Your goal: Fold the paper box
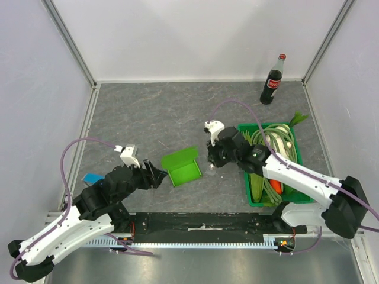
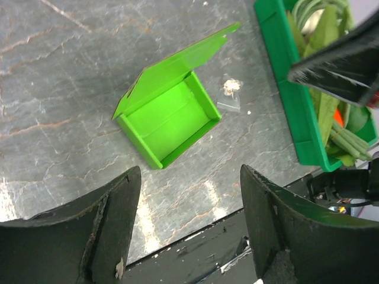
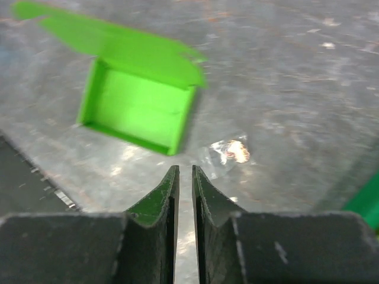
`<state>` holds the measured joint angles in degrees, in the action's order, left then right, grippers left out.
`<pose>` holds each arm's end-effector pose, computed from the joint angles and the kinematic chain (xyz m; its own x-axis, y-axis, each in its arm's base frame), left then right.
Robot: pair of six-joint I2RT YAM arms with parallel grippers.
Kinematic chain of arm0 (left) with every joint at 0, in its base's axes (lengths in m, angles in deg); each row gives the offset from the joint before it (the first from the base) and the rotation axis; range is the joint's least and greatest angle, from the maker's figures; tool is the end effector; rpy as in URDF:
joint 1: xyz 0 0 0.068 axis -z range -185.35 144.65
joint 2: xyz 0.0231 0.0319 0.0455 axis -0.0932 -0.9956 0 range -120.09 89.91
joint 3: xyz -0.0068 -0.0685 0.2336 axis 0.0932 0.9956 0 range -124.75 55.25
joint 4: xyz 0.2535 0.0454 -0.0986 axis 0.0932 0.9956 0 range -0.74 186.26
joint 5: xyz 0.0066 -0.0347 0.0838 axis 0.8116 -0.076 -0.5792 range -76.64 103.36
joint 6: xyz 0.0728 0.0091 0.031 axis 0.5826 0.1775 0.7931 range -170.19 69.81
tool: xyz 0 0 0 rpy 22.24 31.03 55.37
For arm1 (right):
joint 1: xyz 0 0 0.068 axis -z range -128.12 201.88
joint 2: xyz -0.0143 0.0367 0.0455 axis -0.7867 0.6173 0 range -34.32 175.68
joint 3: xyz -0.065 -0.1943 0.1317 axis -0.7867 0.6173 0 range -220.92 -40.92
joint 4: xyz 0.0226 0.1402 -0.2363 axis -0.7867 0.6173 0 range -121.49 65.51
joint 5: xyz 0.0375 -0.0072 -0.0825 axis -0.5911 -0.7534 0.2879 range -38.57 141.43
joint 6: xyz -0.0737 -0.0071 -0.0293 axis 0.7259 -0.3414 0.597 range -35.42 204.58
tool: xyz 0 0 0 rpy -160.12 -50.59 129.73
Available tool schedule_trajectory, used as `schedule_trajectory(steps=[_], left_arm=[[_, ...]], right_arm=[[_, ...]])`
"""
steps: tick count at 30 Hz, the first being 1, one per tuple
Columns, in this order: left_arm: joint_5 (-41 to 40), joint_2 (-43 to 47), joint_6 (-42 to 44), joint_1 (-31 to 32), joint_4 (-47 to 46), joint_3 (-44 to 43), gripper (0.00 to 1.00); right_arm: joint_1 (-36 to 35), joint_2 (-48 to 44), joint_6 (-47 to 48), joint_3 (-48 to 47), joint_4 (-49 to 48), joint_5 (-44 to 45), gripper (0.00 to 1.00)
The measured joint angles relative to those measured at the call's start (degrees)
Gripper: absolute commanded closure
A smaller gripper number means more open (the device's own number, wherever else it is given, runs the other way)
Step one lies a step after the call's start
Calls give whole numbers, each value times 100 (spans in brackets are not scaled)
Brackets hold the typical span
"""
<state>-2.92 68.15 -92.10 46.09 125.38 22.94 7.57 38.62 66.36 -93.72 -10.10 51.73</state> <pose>0.1235 -0.1242 0.2465 -0.5962 -0.2806 -0.7521 0.2616 0.8179 -0.5125 0.2315 0.2253 0.2091 -0.6682 -0.2154 -0.7121 -0.5126 0.8271 0.2308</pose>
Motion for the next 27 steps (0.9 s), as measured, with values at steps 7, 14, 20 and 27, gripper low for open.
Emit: schedule_trajectory(steps=[7, 14, 20, 27], left_arm=[[39, -37, -323, 0, 11, 350, 27], [184, -199, -437, 0, -85, 372, 28], [291, -234, -470, 0, -177, 444, 28], [334, -173, -470, 0, -205, 452, 28]], right_arm=[[-654, 83, -595, 83, 24, 262, 46], [-343, 1051, -1340, 420, 168, 920, 32], [-72, 1416, -2686, 442, 131, 1209, 31], [-319, 2153, -3790, -59, 348, 1567, 30]])
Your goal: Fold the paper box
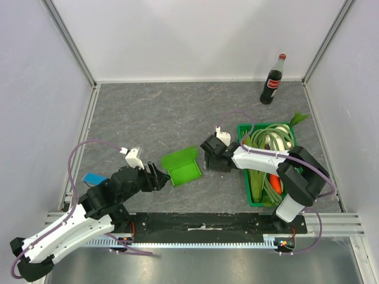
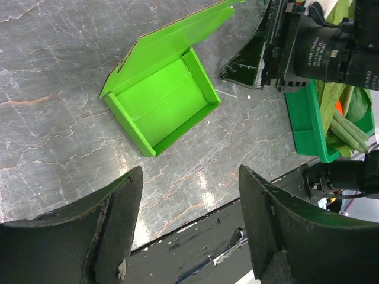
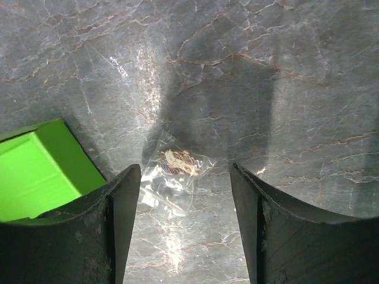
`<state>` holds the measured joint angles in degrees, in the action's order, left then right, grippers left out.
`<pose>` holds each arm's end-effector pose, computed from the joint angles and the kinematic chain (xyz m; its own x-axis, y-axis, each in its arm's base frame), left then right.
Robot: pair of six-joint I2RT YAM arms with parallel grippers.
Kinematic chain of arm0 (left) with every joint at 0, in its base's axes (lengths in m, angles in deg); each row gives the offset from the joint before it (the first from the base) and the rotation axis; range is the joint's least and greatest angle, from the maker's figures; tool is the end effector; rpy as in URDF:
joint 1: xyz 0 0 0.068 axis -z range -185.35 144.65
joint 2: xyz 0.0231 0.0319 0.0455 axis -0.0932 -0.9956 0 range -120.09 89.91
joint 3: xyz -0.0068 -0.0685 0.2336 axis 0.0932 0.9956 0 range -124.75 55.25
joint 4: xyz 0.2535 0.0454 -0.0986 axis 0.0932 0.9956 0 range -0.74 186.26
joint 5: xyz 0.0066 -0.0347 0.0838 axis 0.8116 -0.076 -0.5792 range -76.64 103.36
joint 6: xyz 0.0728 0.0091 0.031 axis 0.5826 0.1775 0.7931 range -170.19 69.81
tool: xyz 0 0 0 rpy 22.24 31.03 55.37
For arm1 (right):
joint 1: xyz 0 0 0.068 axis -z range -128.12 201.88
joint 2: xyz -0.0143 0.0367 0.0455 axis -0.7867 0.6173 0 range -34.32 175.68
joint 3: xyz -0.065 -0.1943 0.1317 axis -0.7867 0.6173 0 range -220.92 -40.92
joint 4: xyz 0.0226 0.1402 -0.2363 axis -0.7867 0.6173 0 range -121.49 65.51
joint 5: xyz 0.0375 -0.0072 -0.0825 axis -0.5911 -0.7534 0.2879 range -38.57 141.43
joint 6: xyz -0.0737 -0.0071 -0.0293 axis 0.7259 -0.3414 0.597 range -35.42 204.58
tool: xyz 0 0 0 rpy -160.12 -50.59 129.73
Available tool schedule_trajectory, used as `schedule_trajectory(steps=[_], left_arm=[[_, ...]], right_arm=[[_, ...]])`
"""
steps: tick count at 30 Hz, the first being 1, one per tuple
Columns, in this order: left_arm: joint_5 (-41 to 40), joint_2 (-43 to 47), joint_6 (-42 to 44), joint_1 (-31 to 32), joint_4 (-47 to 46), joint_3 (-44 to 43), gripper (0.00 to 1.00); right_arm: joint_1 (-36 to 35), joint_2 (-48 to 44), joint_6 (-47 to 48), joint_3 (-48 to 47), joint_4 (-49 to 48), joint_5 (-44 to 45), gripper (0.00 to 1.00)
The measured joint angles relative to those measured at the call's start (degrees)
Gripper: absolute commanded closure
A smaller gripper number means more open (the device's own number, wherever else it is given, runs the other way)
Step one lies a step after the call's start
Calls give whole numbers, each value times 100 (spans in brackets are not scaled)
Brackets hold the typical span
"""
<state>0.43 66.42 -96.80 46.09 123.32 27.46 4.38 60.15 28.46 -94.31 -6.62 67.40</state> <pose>0.1261 -0.1336 0.2161 -0.6783 -0.2853 -0.6771 0.2155 0.8037 -0.5546 0.2374 0.2310 0.0929 -0.8695 0.2325 -0.4357 0.1592 0.9671 0.1983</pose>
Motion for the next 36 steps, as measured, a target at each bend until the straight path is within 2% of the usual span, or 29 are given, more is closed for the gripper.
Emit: schedule_trajectory(steps=[4, 10, 16, 19, 25, 30, 36], left_arm=[[0, 118, 2, 0, 7, 0, 28], [0, 142, 7, 0, 7, 0, 28], [0, 164, 13, 0, 11, 0, 28], [0, 186, 15, 0, 11, 0, 28], [0, 192, 20, 0, 11, 0, 28], [-15, 192, 17, 0, 15, 0, 28], [-227, 238, -28, 0, 50, 0, 29]], right_arm=[[-94, 216, -343, -251, 203, 225, 32], [-199, 671, -551, -785, 601, 590, 42], [-378, 835, -767, -953, 817, 933, 59], [-409, 835, -872, -951, 859, 994, 73], [-442, 765, -944, -868, 914, 1224, 84], [-439, 433, -444, -774, 988, 1410, 96], [-538, -686, 927, -313, 238, 1178, 97]])
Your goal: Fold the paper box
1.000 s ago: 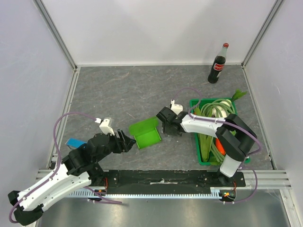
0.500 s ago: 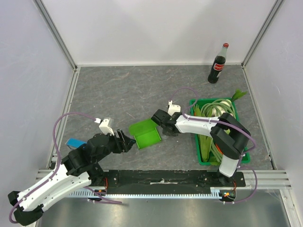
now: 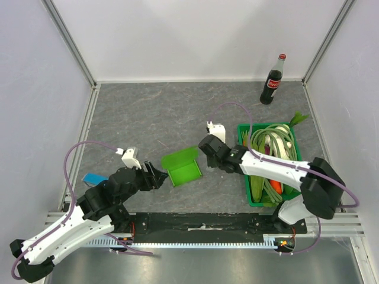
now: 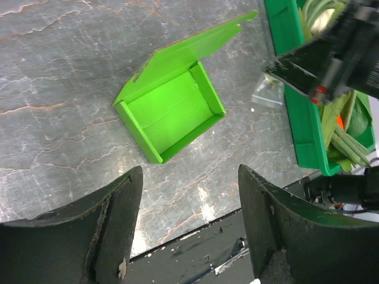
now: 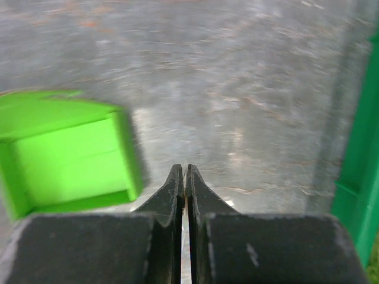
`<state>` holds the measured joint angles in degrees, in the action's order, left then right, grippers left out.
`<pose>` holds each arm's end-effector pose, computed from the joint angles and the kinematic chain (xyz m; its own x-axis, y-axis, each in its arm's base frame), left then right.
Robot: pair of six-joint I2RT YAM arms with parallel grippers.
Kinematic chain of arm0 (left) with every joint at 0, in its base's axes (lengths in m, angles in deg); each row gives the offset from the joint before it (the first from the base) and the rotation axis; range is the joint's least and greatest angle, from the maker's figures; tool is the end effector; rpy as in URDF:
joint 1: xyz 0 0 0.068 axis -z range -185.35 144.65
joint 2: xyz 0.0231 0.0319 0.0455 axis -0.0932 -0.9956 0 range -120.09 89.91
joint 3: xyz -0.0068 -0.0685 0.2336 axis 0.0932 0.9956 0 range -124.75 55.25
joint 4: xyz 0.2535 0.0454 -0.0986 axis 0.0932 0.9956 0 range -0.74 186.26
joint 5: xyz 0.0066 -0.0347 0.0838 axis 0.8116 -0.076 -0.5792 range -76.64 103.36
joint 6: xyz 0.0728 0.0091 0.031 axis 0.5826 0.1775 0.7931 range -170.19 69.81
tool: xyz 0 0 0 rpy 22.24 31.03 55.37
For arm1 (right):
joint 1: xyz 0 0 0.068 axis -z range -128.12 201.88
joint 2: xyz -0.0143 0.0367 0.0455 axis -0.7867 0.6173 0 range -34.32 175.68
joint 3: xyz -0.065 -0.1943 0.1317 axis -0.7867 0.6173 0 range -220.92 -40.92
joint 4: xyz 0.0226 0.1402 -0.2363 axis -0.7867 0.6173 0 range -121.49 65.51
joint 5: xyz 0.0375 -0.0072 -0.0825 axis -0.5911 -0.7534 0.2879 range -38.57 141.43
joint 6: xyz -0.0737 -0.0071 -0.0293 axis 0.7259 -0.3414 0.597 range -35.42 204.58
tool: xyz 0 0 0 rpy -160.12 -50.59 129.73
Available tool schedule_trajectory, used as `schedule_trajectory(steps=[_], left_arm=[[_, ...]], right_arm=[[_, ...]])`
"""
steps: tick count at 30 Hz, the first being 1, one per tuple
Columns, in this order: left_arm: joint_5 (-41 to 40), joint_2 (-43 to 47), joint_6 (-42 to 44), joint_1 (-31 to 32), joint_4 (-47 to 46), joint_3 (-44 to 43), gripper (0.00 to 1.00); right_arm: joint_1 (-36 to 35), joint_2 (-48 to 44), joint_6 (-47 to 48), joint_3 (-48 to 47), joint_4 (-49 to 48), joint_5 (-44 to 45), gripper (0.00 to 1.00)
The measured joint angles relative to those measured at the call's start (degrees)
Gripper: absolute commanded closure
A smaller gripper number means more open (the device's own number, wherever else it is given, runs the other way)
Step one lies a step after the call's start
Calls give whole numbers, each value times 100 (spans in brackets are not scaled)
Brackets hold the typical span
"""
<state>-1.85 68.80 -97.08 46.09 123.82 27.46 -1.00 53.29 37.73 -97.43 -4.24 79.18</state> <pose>0.1247 -0.1276 0.2220 -0.6445 -0.3217 -0.6937 0.2041 0.8019 -0.5615 0.2275 0.2475 0.1493 -0.7586 0.0675 -0.6480 -0.0070 0.9937 0.1117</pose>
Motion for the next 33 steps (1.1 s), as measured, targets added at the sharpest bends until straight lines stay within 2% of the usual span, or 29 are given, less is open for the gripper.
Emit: schedule_trajectory(steps=[2, 3, 4, 9, 11, 12, 14, 15, 17, 23, 24, 30, 33], left_arm=[[-155, -31, -74, 0, 57, 2, 28], [-236, -68, -122, 0, 90, 2, 11], [-302, -133, -160, 0, 109, 7, 8], [-584, -758, -271, 0, 76, 9, 8], [-640, -1058, -271, 0, 44, 9, 9], [-673, -1172, -271, 0, 22, 9, 9], [-721, -1408, -267, 0, -81, 15, 10], [-721, -1510, -264, -9, -188, 37, 11], [-693, -1696, -245, -72, -396, 96, 12], [-400, -2205, 31, -581, -964, 181, 13], [-352, -2234, 96, -660, -1058, 203, 14], [98, -2398, 745, -1008, -2173, 586, 19], [212, -2420, 973, -1102, -2557, 833, 24]], right_arm=[[-144, -315, 415, 118, -376, -326, 96], [-236, -382, 570, 125, -544, -476, 95], [-363, -415, 758, 125, -802, -673, 95], [-844, -229, 1270, 125, -1768, -1287, 91], [-905, -57, 1399, 122, -2081, -1443, 86], [-905, 31, 1443, 122, -2175, -1482, 73], [-903, 205, 1558, 120, -2328, -1567, 61], [-903, 245, 1565, 122, -2363, -1587, 50], [-903, 254, 1692, 136, -2385, -1611, 41], [-662, -229, 2345, 369, -2310, -1989, 44], [-503, -330, 2476, 400, -2273, -2149, 48], [1191, -704, 3523, 643, -2247, -3908, 52], [1574, -682, 3906, 791, -2253, -4478, 52]])
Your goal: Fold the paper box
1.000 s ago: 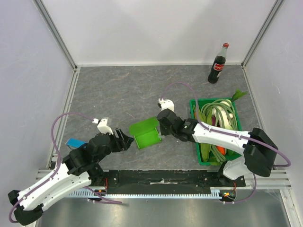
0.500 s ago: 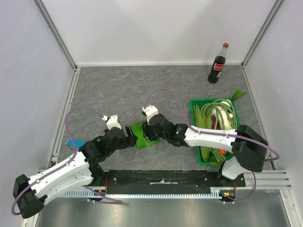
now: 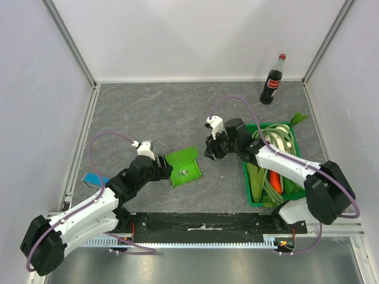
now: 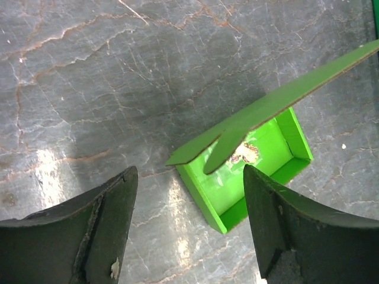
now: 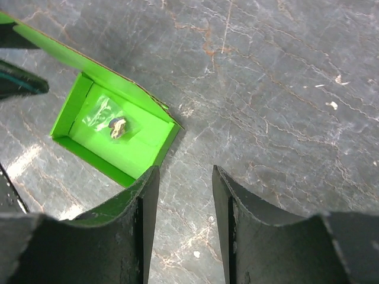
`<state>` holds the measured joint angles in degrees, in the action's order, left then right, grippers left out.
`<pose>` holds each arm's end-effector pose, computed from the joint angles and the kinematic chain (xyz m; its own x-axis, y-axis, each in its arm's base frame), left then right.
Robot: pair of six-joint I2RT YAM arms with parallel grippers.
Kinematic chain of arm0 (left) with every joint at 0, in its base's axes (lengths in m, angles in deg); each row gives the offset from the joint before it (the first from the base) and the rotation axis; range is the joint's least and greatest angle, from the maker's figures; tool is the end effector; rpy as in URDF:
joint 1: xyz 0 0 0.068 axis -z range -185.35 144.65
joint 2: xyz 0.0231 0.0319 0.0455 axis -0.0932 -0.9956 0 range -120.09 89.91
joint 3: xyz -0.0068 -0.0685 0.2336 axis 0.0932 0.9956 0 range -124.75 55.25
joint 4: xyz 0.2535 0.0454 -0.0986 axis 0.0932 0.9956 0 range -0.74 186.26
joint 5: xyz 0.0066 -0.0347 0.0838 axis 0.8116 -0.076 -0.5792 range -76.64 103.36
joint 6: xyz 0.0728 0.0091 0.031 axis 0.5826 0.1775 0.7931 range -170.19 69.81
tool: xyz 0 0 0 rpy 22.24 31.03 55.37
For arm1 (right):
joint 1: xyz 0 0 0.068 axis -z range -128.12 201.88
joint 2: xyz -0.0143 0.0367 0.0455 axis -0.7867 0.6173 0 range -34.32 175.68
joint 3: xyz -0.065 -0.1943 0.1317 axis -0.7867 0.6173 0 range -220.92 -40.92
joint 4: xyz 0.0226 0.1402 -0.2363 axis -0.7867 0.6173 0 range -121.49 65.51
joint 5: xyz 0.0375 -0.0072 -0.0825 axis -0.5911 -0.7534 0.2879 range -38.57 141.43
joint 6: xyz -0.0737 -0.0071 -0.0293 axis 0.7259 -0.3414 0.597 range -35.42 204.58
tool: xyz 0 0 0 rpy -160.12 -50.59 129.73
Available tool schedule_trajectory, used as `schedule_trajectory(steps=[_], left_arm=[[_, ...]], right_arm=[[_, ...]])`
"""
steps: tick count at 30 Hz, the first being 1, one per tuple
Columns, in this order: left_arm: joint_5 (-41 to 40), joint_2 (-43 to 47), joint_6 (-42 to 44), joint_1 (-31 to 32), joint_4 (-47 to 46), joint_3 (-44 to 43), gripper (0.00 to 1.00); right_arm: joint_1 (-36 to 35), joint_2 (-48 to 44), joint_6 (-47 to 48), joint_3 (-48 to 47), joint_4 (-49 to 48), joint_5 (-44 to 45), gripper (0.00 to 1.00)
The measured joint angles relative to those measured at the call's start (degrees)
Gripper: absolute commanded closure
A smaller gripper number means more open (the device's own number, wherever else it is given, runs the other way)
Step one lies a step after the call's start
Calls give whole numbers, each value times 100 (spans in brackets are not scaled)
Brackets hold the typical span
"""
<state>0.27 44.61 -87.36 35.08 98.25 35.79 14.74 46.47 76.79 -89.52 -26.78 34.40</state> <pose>0.1864 -0.1385 0.1398 -0.6425 -0.2257 -0.7323 0.1279 0.9106 -0.3929 0.2640 0.2250 0.1725 -0.5778 -0.2751 -0.7684 -0.6921 0.6642 0.2826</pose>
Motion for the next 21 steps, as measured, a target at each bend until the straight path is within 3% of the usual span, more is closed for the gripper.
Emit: schedule_trajectory(steps=[9, 21], left_arm=[[-50, -74, 560, -125, -667, 168, 43], [-74, -142, 911, -136, -962, 170, 57]], right_arm=[[328, 586, 752, 50, -448, -1272, 50], [319, 1360, 1088, -385, -549, -1561, 57]])
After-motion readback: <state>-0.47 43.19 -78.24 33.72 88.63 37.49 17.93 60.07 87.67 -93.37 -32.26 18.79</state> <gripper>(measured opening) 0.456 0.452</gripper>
